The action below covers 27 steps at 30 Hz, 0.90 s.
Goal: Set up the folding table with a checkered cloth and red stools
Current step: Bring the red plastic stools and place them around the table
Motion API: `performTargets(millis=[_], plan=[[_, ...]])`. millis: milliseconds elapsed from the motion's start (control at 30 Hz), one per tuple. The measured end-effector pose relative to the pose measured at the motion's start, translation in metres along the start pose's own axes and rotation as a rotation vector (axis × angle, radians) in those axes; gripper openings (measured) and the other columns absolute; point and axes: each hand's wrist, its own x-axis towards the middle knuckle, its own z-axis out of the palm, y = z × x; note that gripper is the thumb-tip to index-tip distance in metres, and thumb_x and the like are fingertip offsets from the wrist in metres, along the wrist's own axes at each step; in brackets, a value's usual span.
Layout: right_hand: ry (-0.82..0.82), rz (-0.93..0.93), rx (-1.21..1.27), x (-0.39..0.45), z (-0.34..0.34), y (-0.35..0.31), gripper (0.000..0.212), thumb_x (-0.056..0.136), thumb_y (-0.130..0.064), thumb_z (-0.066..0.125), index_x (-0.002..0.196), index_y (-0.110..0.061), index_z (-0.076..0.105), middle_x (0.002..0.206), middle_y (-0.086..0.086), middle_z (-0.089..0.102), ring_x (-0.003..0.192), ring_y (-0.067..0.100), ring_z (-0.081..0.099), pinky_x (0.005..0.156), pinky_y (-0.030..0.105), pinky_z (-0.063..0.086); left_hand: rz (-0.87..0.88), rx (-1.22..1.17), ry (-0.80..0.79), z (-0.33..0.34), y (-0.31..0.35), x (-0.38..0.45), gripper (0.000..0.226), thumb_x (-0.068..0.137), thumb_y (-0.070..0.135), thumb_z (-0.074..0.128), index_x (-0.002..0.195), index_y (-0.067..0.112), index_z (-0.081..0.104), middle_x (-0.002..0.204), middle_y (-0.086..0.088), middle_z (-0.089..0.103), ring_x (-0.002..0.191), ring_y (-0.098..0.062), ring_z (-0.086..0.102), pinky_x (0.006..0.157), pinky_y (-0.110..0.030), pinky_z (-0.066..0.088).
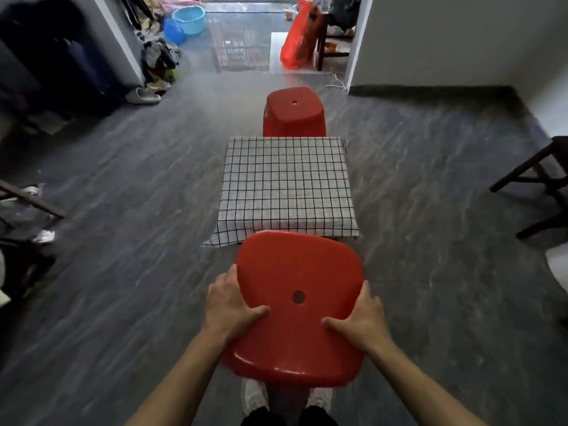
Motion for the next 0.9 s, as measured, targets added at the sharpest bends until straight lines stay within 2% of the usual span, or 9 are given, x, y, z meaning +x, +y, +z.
performTargets(millis=[100, 233, 400, 633, 800, 900], plan=[[-0.026, 0.048, -0.019, 0.039, 0.018, 0.005, 0.120, 0.050, -0.047, 0.093, 0.142, -0.013, 0.024, 0.132, 0.016, 0.044, 0.124, 0.031, 0.044, 0.103, 0.040, 0.040, 0.020, 0.011, -0.019, 0.029, -0.015, 0.037, 0.118, 0.043, 0.076, 0.072, 0.139, 0.015, 0.038, 0.122, -0.005, 0.056, 0.111, -0.024, 0.053, 0.099, -0.039, 0.045], [-0.034, 0.120, -0.044, 0.094, 0.058, 0.016, 0.128, 0.048, -0.051, 0.093, 0.145, -0.010, 0.019, 0.133, 0.018, 0.044, 0.123, 0.033, 0.047, 0.102, 0.040, 0.043, 0.031, 0.001, -0.064, 0.077, -0.041, 0.096, 0.120, 0.048, 0.073, 0.074, 0.145, 0.013, 0.034, 0.131, -0.009, 0.053, 0.118, -0.028, 0.049, 0.104, -0.040, 0.041], [-0.014, 0.147, -0.049, 0.155, 0.115, 0.041, 0.136, 0.051, -0.049, 0.092, 0.152, -0.016, 0.006, 0.137, 0.017, 0.040, 0.125, 0.032, 0.044, 0.103, 0.042, 0.041, 0.021, -0.031, -0.091, 0.143, -0.074, 0.159, 0.116, 0.055, 0.060, 0.082, 0.147, 0.012, 0.032, 0.137, -0.010, 0.048, 0.123, -0.028, 0.045, 0.107, -0.040, 0.039], [0.017, 0.229, -0.036, 0.208, 0.178, 0.074, 0.139, 0.060, -0.041, 0.090, 0.155, -0.020, -0.009, 0.146, 0.018, 0.031, 0.133, 0.032, 0.039, 0.108, 0.042, 0.036, 0.024, -0.042, -0.188, 0.220, -0.111, 0.218, 0.120, 0.052, 0.064, 0.080, 0.148, 0.014, 0.029, 0.137, -0.009, 0.048, 0.125, -0.027, 0.045, 0.107, -0.040, 0.039], [0.037, 0.273, -0.053, 0.237, 0.199, 0.085, 0.137, 0.062, -0.041, 0.089, 0.155, -0.020, -0.009, 0.148, 0.020, 0.029, 0.134, 0.034, 0.038, 0.110, 0.043, 0.034, 0.058, -0.052, -0.243, 0.252, -0.122, 0.246, 0.119, 0.059, 0.052, 0.084, 0.152, 0.013, 0.020, 0.145, -0.008, 0.040, 0.131, -0.027, 0.037, 0.111, -0.037, 0.033], [0.032, 0.263, -0.062, 0.248, 0.202, 0.088, 0.134, 0.064, -0.044, 0.088, 0.155, -0.022, -0.009, 0.149, 0.017, 0.028, 0.134, 0.031, 0.037, 0.110, 0.045, 0.035, 0.121, -0.032, -0.211, 0.261, -0.123, 0.257, 0.116, 0.061, 0.045, 0.084, 0.152, 0.015, 0.020, 0.145, -0.006, 0.040, 0.129, -0.027, 0.039, 0.110, -0.037, 0.034]])
